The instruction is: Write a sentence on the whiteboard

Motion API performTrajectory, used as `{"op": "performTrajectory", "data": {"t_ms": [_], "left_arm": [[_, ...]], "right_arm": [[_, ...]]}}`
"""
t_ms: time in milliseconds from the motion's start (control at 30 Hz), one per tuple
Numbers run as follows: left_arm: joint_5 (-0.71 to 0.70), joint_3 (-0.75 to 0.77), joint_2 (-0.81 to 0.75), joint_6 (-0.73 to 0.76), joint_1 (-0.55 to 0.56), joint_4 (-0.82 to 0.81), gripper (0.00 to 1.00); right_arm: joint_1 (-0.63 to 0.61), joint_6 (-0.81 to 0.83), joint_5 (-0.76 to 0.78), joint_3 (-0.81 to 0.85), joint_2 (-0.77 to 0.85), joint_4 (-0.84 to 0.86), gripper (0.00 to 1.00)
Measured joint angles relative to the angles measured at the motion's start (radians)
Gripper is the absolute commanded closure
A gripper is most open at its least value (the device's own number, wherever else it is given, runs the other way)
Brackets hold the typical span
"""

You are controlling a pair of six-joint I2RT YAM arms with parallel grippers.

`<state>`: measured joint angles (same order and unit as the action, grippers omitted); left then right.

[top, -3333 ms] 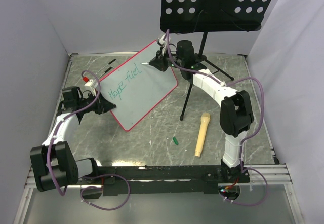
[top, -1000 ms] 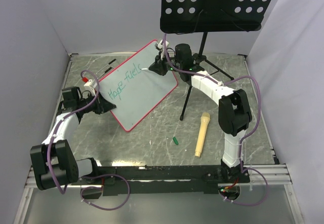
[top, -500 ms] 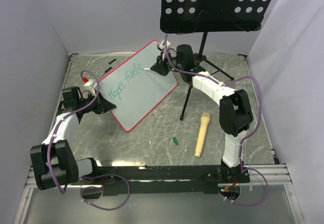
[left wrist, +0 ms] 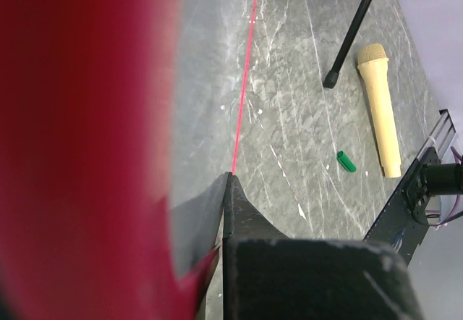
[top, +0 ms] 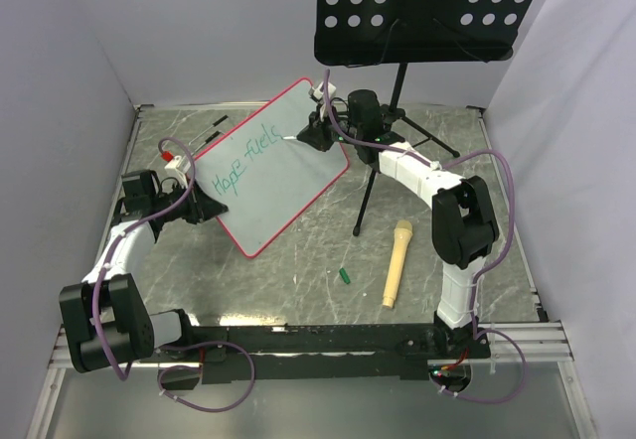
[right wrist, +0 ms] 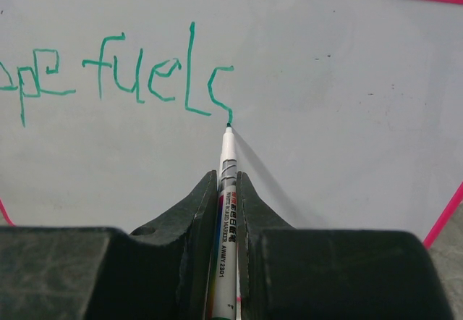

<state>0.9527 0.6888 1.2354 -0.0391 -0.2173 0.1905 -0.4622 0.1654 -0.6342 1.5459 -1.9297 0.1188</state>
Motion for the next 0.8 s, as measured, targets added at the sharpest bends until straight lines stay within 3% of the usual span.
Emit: {"op": "performTrajectory", "data": {"t_ms": [800], "left_arm": [[0.000,0.000,0.000,0.018,0.000,-0.004,0.99]], "right_arm": [[-0.018,-0.027,-0.021,-0.034,0.062,-0.003,1.00]]}}
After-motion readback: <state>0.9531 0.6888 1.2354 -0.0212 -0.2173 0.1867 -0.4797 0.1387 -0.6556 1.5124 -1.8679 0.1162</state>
